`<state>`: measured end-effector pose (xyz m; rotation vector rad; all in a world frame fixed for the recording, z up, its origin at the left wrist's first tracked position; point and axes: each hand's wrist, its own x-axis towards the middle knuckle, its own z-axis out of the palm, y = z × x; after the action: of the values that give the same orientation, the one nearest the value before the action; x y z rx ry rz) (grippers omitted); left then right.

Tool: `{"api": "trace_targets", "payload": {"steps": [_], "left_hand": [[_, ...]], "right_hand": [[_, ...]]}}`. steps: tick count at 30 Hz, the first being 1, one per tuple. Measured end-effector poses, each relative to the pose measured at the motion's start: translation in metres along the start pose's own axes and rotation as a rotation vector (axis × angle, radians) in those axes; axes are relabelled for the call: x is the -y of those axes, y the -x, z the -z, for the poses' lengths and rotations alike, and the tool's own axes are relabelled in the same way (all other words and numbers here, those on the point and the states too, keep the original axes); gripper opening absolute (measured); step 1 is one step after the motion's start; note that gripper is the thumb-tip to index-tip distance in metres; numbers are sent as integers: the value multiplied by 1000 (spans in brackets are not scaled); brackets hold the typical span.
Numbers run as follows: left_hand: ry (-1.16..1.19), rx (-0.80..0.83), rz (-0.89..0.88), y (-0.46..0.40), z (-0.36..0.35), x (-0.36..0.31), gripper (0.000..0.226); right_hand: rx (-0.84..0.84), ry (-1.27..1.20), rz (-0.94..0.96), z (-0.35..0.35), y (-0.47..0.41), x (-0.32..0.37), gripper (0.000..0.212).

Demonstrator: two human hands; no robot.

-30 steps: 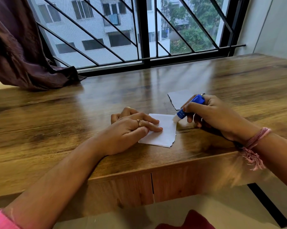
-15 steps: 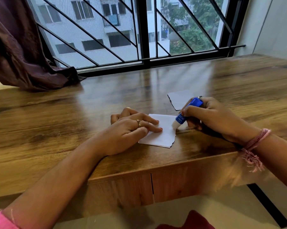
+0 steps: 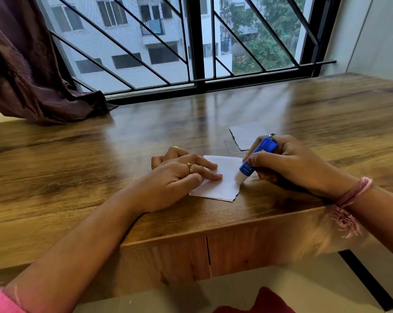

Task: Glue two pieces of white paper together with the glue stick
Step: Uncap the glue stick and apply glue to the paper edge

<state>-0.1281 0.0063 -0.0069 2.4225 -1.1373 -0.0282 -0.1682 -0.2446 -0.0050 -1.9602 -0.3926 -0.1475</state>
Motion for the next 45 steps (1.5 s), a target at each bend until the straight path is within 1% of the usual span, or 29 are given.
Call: {"api": "trace_targets", "payload": {"steps": [3, 6, 9, 11, 14, 18, 22, 25, 37, 42, 45], "left_hand": [[9, 1, 12, 0, 0, -1, 37], [6, 1, 22, 0, 0, -2, 37], [-3, 6, 23, 0, 0, -3, 39], [-8, 9, 19, 0, 0, -2, 39], [-8, 5, 17, 0, 0, -2, 38], [-11, 1, 22, 0, -1, 0, 38], [-9, 4, 21, 0, -1, 0, 38], [-3, 6, 23, 0, -1, 0, 38], [18, 20, 21, 1, 1, -2, 39], [4, 12, 37, 1, 1, -3, 39], [5, 15, 26, 0, 1, -2, 39]], "right_hand": [[-23, 4, 0, 0, 0, 1, 16], [33, 15, 38, -2, 2, 4, 19], [16, 18, 41, -2, 2, 5, 22], [15, 17, 44, -2, 2, 5, 20], [71, 21, 61, -3, 3, 6, 15], [69, 10, 52, -1, 3, 5, 14], [138, 3, 77, -2, 5, 6, 16], [120, -12, 65, -1, 4, 6, 17], [189, 32, 91, -2, 6, 9, 12], [197, 49, 98, -2, 6, 10, 17], [197, 46, 97, -2, 7, 11, 14]]}}
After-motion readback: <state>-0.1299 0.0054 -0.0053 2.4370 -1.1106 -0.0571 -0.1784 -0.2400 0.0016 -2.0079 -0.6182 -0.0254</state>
